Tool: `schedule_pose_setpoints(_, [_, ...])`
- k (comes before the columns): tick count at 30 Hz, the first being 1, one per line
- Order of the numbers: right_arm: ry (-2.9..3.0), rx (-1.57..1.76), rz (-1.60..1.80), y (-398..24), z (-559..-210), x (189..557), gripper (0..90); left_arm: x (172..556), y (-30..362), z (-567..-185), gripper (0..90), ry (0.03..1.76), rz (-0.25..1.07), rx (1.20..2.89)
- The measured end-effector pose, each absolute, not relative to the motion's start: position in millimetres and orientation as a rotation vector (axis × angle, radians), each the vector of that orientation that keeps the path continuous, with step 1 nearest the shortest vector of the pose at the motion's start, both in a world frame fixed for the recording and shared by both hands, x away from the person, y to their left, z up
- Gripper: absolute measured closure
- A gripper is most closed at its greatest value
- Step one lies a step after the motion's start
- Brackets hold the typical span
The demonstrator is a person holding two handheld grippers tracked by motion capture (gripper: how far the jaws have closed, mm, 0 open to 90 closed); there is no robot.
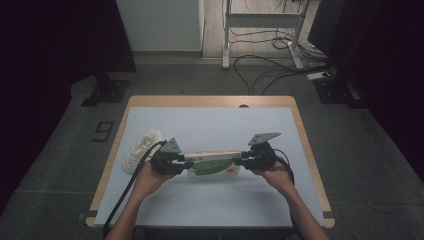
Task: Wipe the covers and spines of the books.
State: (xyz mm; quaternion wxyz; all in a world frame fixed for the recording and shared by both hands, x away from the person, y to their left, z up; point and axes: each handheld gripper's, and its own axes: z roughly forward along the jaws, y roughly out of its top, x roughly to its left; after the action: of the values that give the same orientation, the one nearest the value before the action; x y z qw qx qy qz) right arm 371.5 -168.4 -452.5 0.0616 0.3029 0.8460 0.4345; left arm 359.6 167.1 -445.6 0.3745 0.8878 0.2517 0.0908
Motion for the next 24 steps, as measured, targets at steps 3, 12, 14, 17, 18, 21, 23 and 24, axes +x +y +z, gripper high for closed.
schedule_pose_setpoints(3, [2.544, 0.920, 1.309, -167.0, -450.7, 375.0, 63.6, 365.0, 166.8, -443.5, 64.8, 0.648, 0.248, 2.275])
schedule_pose_setpoints(12, [2.494, 0.928, 1.293, -162.5, -447.1, 387.3, 63.6, 383.6, 163.9, -438.8, 62.4, 0.675, 0.314, 2.275])
schedule_pose_setpoints(14, [2.480, 0.930, 1.291, -161.4, -447.3, 390.9, 63.4, 388.3, 162.8, -438.7, 61.8, 0.683, 0.328, 2.277])
schedule_pose_setpoints(17, [2.464, 0.937, 1.282, -159.5, -447.9, 396.4, 63.4, 395.3, 160.6, -439.8, 60.9, 0.698, 0.357, 2.282])
schedule_pose_setpoints(18, [2.461, 0.938, 1.274, -158.6, -448.1, 398.2, 63.2, 397.6, 159.8, -440.1, 60.5, 0.701, 0.367, 2.287])
schedule_pose_setpoints(21, [2.440, 0.945, 1.252, -155.3, -449.1, 403.6, 62.4, 403.1, 158.3, -442.0, 60.0, 0.711, 0.401, 2.283])
schedule_pose_setpoints(23, [2.428, 0.944, 1.244, -153.8, -449.6, 407.5, 62.1, 406.0, 158.6, -443.5, 59.8, 0.718, 0.412, 2.273])
schedule_pose_setpoints(24, [2.422, 0.947, 1.243, -153.1, -449.8, 409.3, 62.0, 407.1, 159.0, -444.3, 59.7, 0.721, 0.419, 2.270])
